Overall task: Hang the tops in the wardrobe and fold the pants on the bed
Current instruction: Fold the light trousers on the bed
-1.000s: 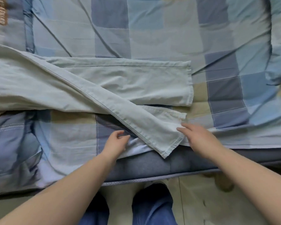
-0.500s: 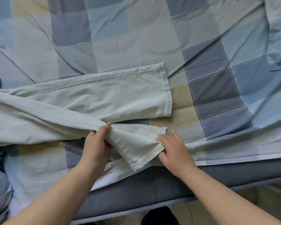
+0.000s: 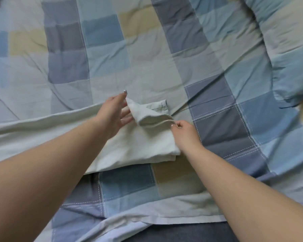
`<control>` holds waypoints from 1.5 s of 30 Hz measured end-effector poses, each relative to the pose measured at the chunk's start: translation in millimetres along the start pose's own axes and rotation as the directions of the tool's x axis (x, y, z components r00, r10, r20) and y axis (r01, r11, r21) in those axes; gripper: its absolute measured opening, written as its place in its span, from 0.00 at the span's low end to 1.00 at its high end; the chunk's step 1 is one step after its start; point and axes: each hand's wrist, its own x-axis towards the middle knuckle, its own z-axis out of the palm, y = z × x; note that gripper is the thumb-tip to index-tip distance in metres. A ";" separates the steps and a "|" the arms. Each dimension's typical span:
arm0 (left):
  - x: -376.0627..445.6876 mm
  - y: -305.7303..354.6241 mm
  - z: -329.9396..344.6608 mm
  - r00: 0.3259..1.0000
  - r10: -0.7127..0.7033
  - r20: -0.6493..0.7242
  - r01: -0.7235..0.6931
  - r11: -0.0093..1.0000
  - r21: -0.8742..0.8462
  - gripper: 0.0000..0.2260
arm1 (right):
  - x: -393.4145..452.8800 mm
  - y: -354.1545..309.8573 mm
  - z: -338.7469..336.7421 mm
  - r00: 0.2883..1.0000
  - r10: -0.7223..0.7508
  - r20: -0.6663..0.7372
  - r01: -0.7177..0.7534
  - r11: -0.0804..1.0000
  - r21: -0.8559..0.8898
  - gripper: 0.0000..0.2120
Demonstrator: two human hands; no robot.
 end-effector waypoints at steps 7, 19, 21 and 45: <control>-30.6 -84.7 -36.3 0.946 0.283 0.160 -0.309 0.631 0.711 0.15 | 3.9 35.4 10.6 0.997 0.074 0.013 -0.069 0.975 -0.212 0.05; -46.5 -142.1 -90.0 0.878 0.272 0.394 -0.369 -0.140 0.919 0.31 | -16.6 40.3 13.1 0.995 0.005 0.104 -0.021 0.989 0.149 0.07; -44.4 -141.3 -89.1 0.873 0.282 0.399 -0.376 -0.134 0.917 0.30 | -20.5 34.7 15.6 0.979 0.003 0.205 -0.061 0.959 0.277 0.04; -97.9 -116.1 -5.1 0.923 0.230 0.308 -0.381 0.654 0.654 0.20 | -47.9 51.1 -25.4 0.987 -0.031 -0.156 0.053 0.989 0.141 0.06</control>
